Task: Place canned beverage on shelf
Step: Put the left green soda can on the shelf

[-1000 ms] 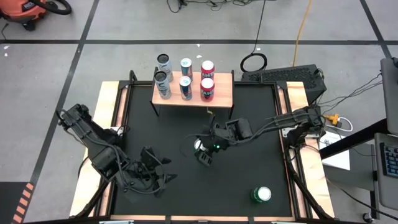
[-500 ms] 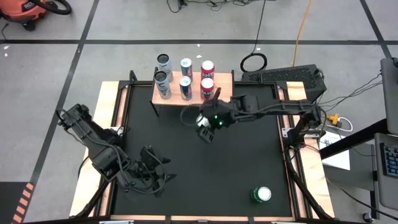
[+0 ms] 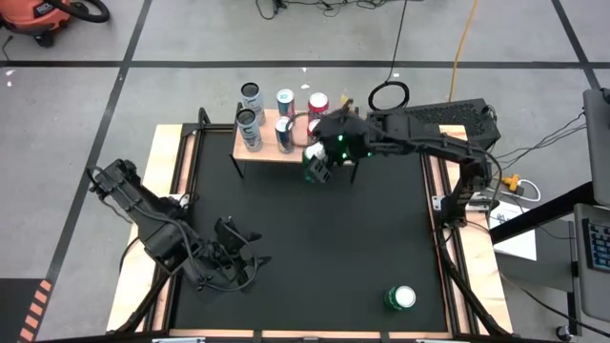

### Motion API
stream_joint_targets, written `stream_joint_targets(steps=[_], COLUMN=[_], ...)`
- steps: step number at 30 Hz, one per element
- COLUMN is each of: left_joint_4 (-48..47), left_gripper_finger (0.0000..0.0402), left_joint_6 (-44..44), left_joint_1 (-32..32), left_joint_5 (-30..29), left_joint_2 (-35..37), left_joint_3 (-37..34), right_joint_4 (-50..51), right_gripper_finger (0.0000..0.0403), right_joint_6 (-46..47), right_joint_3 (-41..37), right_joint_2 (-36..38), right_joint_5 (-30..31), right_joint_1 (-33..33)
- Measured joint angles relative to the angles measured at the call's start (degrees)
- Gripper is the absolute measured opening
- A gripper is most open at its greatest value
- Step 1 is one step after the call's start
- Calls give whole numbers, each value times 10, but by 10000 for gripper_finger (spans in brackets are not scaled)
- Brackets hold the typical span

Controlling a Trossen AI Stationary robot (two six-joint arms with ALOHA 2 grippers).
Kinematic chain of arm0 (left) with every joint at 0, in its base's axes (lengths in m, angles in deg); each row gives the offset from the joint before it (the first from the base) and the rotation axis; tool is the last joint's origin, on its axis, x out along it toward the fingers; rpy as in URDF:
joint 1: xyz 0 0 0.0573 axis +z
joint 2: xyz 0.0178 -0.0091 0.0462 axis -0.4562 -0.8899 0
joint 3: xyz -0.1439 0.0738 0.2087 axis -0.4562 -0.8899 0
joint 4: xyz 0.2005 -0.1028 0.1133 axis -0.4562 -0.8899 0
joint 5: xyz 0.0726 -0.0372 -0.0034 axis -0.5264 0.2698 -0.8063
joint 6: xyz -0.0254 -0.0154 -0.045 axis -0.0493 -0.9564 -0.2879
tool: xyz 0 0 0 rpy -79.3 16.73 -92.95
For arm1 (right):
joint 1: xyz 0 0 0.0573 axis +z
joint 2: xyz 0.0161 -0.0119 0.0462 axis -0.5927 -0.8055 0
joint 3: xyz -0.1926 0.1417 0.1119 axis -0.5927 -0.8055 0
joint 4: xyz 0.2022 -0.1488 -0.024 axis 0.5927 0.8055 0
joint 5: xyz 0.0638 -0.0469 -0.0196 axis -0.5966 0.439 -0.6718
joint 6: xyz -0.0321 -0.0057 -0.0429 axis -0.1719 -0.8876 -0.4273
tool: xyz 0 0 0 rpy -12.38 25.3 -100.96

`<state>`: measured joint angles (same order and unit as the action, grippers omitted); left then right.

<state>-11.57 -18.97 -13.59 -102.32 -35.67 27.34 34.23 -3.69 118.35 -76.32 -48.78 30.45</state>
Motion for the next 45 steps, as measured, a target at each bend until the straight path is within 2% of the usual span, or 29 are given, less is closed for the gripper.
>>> stream_joint_targets(steps=[21,45], left_joint_4=[4,3], left_gripper_finger=[299,299], left_joint_6=[4,5], left_joint_1=[90,107], left_joint_5=[7,7], left_joint_2=[0,0], left_joint_3=[0,0], right_joint_4=[50,68], right_gripper_finger=[288,288], right_joint_6=[-141,-192], right_joint_3=[96,96], right_joint_2=[0,7], right_joint_5=[-1,-17], right_joint_1=[-134,-235])
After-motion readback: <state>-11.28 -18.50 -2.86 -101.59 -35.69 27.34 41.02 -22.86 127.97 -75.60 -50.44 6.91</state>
